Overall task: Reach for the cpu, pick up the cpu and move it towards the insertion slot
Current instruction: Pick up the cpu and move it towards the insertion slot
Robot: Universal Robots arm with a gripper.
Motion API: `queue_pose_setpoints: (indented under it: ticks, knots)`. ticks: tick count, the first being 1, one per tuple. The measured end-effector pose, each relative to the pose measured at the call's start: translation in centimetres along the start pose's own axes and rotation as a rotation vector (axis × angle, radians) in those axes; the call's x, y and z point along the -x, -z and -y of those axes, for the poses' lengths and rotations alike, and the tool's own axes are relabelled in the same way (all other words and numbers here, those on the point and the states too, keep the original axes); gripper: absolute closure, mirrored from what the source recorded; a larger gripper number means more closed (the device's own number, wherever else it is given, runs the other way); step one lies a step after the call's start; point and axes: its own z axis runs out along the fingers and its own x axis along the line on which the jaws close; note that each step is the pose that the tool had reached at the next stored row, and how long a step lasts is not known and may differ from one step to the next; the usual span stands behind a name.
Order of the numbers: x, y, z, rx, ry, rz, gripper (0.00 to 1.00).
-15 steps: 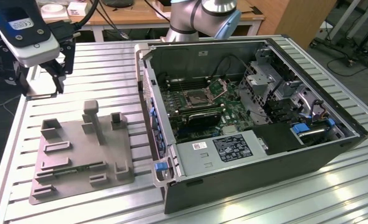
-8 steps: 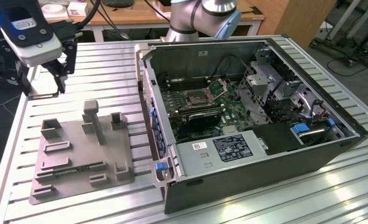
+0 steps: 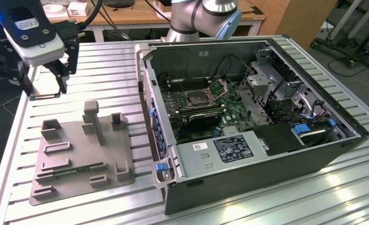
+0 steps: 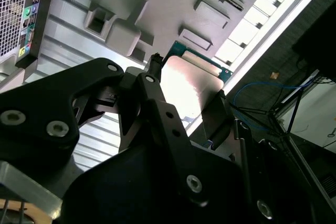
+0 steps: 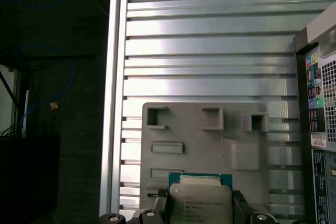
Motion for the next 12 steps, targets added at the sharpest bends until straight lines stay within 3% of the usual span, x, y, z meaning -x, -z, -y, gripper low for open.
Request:
queue_pose_setpoints:
  ticks: [12]
  knots:
    - [0.32, 0.01, 0.0, 0.0, 0.0, -0.0001, 0.45]
